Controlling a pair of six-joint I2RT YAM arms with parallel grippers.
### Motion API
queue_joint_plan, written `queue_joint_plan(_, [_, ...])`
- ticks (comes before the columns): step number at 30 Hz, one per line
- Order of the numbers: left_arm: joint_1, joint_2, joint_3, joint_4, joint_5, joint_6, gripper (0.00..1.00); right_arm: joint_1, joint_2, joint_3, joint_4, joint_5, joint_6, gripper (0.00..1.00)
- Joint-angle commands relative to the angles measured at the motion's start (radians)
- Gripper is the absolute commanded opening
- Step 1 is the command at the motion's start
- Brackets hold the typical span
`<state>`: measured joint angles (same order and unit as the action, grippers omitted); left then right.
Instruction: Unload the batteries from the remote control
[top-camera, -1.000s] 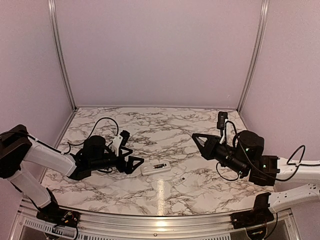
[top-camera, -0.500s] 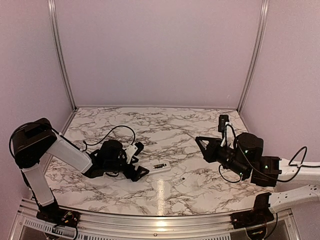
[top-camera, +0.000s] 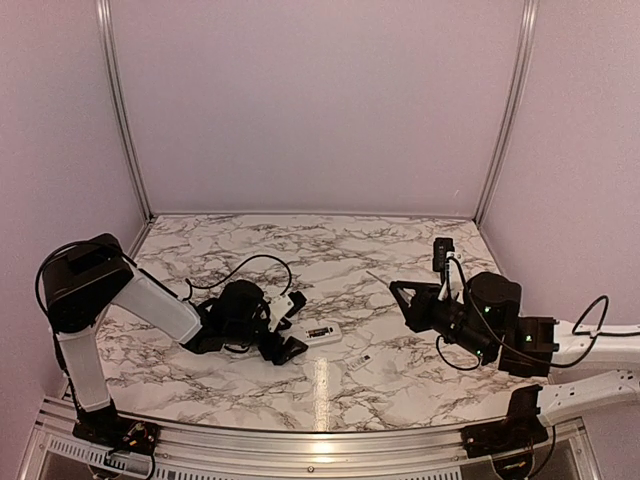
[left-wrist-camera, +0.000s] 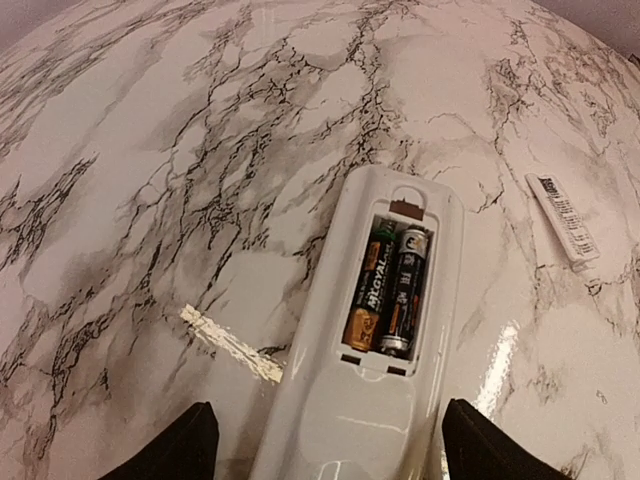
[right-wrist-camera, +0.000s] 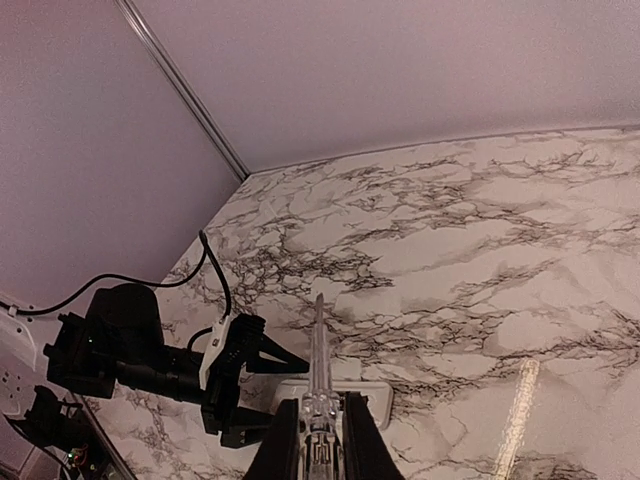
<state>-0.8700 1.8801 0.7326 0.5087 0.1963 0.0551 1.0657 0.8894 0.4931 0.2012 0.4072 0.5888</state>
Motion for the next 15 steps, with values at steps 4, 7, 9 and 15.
queue_joint_plan(4, [-0.033, 0.058, 0.059, -0.121, -0.023, 0.034, 0.72, -0.006, -0.037, -0.018, 0.009, 0.002, -0.019, 0.0])
queue_joint_plan(7, [-0.043, 0.056, 0.064, -0.145, -0.037, 0.038, 0.64, -0.007, -0.049, -0.024, 0.007, 0.001, -0.019, 0.0])
queue_joint_plan(9, [-0.054, 0.057, 0.066, -0.153, -0.063, 0.04, 0.59, -0.006, -0.057, -0.025, 0.003, 0.001, -0.02, 0.0])
queue_joint_plan(15, [-0.098, 0.079, 0.104, -0.226, -0.162, 0.027, 0.52, -0.006, -0.083, -0.033, -0.008, 0.005, -0.017, 0.0])
